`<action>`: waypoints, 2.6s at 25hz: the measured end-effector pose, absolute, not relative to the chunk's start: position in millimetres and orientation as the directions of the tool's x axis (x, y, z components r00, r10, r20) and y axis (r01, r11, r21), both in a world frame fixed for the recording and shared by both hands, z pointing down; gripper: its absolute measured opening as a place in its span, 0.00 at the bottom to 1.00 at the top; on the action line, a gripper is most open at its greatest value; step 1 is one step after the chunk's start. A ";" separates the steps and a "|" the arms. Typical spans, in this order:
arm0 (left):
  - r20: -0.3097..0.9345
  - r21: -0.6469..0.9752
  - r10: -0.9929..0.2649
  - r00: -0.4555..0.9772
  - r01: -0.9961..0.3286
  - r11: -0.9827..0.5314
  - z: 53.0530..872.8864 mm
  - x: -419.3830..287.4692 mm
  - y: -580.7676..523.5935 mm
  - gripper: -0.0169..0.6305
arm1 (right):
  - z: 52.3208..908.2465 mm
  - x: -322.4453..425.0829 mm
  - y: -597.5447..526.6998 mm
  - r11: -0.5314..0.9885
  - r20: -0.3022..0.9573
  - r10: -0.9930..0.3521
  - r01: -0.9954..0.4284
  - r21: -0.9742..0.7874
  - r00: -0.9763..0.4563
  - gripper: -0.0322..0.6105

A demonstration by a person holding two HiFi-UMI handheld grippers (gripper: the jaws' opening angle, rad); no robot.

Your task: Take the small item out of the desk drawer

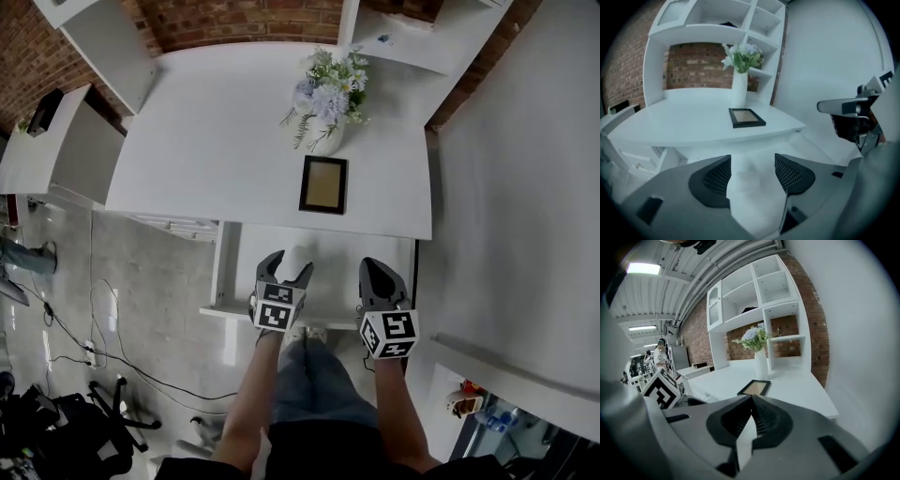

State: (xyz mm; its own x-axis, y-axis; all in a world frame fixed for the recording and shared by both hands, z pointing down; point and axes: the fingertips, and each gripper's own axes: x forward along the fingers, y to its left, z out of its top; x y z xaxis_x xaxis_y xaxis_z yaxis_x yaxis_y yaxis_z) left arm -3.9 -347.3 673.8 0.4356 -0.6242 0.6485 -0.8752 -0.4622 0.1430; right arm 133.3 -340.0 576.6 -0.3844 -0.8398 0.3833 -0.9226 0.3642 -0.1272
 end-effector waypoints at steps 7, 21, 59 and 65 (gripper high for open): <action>0.813 0.148 -0.460 0.356 -0.891 -0.429 759.3 8.3 -355.4 0.47 | 605.5 144.5 -346.4 0.353 0.434 -0.818 -0.925 -0.138 -0.377 0.05; 0.903 0.139 -0.323 0.285 -0.903 -0.408 819.5 8.9 -359.7 0.47 | 629.9 160.2 -359.9 0.324 0.481 -0.801 -0.934 -0.153 -0.357 0.05; -0.005 0.018 -0.936 0.351 -0.936 -0.351 386.3 -64.3 -370.5 0.47 | 415.9 133.3 -373.8 0.335 0.025 -0.941 -0.941 -0.048 -0.336 0.05; 0.002 0.015 -0.936 0.353 -0.935 -0.353 383.8 -64.7 -365.5 0.47 | 415.9 135.7 -366.4 0.334 0.039 -0.941 -0.942 -0.032 -0.335 0.05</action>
